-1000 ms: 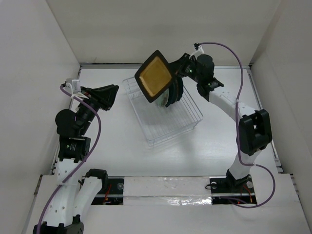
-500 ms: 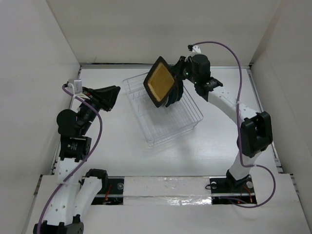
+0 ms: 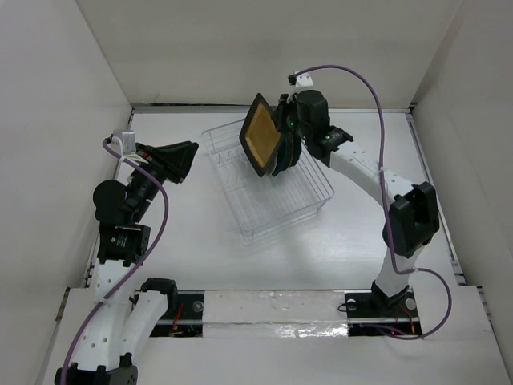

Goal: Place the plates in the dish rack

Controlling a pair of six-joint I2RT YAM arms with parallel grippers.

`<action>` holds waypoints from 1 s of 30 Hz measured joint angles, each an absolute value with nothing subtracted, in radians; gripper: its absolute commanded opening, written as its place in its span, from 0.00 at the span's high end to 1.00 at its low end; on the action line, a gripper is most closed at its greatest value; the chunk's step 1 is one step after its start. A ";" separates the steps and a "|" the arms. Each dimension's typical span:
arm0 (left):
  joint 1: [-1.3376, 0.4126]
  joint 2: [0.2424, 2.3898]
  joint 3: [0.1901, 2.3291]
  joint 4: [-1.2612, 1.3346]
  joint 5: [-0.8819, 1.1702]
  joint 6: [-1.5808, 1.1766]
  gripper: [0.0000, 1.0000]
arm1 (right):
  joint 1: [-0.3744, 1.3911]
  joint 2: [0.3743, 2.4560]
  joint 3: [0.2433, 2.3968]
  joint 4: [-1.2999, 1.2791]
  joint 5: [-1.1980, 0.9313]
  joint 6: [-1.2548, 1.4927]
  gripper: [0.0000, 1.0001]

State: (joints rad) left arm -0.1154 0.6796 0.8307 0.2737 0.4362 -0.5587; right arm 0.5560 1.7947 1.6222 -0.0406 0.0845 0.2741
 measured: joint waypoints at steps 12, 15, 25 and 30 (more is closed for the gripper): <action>-0.115 0.680 0.830 0.274 0.436 -0.558 0.77 | 0.629 1.874 1.663 -0.010 0.153 0.168 1.00; -0.115 0.680 0.824 0.275 0.436 -0.558 0.77 | 0.649 1.886 1.664 0.023 0.162 0.138 1.00; -0.115 0.679 0.811 0.275 0.436 -0.558 0.77 | 0.763 1.915 1.660 0.095 0.293 -0.014 1.00; -0.115 0.679 0.811 0.275 0.435 -0.557 0.77 | 0.810 1.954 1.652 0.083 0.369 -0.063 1.00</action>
State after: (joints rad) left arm -0.1154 0.6788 0.8108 0.2749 0.4347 -0.5568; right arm 0.8097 1.9541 1.6516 0.0830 0.3695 -0.0628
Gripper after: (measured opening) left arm 0.229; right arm 0.109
